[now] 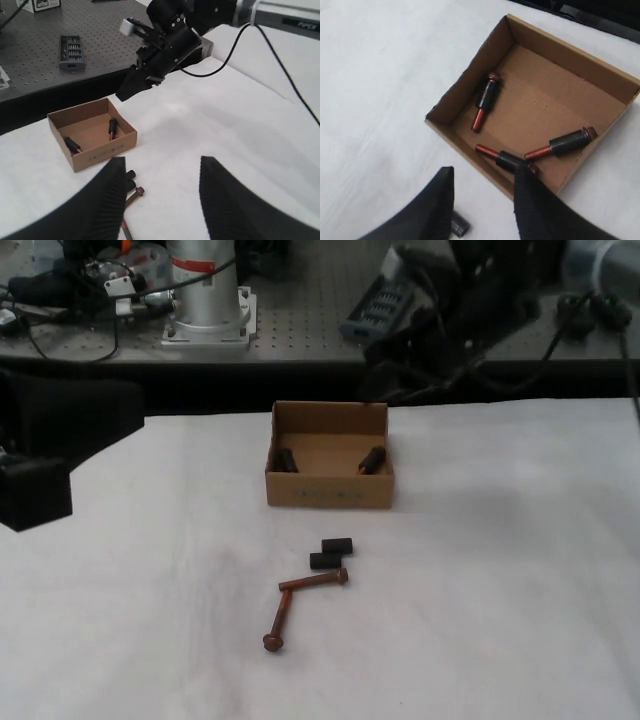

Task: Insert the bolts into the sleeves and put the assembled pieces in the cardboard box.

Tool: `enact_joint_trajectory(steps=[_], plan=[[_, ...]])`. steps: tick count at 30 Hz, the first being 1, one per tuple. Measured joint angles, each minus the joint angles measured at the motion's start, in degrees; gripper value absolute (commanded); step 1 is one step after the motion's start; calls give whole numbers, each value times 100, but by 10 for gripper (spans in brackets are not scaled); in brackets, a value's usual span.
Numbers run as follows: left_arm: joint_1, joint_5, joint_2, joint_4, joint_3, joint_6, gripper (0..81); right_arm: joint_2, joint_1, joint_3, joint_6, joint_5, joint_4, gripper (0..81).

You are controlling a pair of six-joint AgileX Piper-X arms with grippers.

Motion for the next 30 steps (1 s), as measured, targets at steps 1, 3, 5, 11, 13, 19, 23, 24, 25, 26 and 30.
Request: enact_joint_trajectory(steps=[1,3,5,11,13,19,23,24,25,26,30], plan=[[0,0,12,0,0,52,337,-114,0,0,-69,20,130,301],[0,0,43,0,0,129,337,-460,0,235,-149,57,280,301],[0,0,107,0,0,127,337,-764,0,524,-188,71,355,301],[0,0,465,0,0,177,337,-1943,0,2098,-400,75,513,301],[0,0,569,0,0,191,337,-2202,0,2403,-422,88,515,301],[0,0,796,0,0,233,337,-3746,0,4116,-459,103,255,301],[0,0,893,0,0,233,337,-4733,0,5254,-459,103,60,301],[0,0,902,0,0,233,337,-4917,0,5446,-459,103,24,301],[0,0,902,0,0,233,337,-5127,0,5668,-459,103,-42,301],[0,0,902,0,0,233,337,-5322,0,5874,-459,103,-115,301],[0,0,902,0,0,233,337,-5987,0,6520,-459,103,-409,301]])
